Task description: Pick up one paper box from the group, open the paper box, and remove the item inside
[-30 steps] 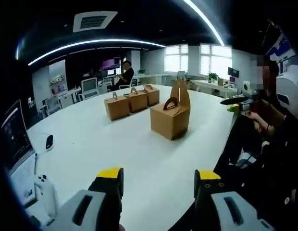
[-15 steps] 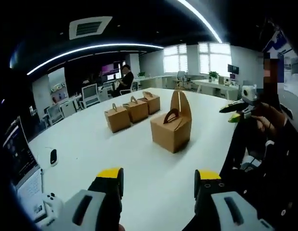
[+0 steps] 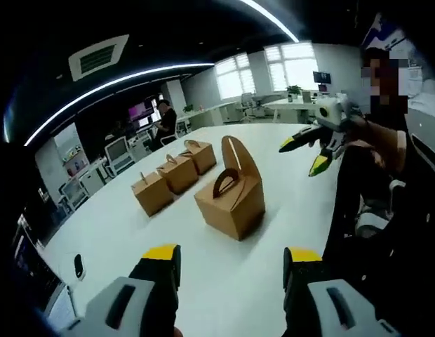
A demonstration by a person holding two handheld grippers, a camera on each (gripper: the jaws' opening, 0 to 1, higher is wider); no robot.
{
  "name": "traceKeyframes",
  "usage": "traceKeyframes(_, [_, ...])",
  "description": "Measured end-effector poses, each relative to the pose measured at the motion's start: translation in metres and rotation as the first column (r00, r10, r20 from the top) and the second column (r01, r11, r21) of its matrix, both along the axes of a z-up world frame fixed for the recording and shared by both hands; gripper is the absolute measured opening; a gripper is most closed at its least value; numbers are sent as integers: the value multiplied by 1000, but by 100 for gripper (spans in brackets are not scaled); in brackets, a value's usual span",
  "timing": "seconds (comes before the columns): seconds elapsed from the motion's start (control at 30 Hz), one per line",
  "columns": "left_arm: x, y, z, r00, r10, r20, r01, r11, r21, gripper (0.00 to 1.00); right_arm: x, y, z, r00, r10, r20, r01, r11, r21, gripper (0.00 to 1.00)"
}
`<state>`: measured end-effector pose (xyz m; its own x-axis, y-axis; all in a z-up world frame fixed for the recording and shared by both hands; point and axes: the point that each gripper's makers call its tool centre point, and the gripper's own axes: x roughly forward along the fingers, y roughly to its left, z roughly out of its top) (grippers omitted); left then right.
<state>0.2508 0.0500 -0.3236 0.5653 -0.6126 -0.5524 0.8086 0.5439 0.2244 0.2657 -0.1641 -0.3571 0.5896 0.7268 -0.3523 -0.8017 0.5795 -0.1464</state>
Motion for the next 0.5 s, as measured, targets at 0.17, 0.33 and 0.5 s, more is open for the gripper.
traceKeyframes(0.17, [7,-13,3,999,-18,44,16,998,58,59,29,21,0,996,89,-2,-89,996,4,76])
traceKeyframes(0.33, [13,-27,5,997,-40,66,34,995,94,57,58,45,-6,981,191,18,-190,981,-21,82])
traceKeyframes(0.5, [16,-37,-2,996,-57,66,48,990,135,56,77,61,-15,963,269,1,-269,963,-20,87])
